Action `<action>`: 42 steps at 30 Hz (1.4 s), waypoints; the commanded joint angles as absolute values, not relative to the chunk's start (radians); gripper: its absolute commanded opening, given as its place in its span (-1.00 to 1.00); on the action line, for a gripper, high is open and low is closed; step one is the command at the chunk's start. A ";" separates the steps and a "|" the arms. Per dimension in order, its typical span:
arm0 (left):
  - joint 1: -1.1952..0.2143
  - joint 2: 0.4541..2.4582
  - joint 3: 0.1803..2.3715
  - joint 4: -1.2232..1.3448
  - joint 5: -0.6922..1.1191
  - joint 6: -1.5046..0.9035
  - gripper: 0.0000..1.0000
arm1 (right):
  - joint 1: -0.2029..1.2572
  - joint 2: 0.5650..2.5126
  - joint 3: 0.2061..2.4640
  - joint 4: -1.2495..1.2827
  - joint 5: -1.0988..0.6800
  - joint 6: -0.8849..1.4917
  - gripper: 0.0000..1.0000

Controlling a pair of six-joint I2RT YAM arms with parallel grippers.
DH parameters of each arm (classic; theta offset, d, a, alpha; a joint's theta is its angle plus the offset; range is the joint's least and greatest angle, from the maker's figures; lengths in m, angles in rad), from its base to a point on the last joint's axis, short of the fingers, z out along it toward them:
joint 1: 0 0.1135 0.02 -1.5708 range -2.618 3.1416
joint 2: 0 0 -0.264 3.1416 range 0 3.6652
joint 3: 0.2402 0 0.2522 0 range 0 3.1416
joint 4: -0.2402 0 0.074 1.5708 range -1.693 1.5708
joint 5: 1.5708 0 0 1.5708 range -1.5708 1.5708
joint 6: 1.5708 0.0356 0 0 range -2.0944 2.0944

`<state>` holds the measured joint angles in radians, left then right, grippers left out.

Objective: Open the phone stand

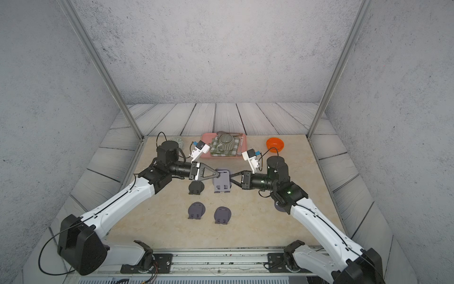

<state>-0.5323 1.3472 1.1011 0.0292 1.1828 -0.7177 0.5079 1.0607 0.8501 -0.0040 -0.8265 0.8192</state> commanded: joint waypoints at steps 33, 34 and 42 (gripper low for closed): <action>-0.471 1.248 1.439 0.030 0.892 -0.271 -1.00 | 0.556 1.333 0.755 -0.151 -0.919 0.738 -1.00; -0.471 1.246 1.427 0.053 0.876 -0.281 -1.00 | 0.556 1.339 0.754 -0.143 -0.924 0.743 -1.00; -0.453 1.283 1.436 0.238 0.781 -0.369 -1.00 | 0.574 1.365 0.750 -0.116 -0.942 0.761 -1.00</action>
<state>-0.4862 1.3376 1.3190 -0.3271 0.8692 -0.3485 0.5198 1.2873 0.8589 0.2886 -0.8612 0.7837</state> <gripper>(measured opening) 0.050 0.058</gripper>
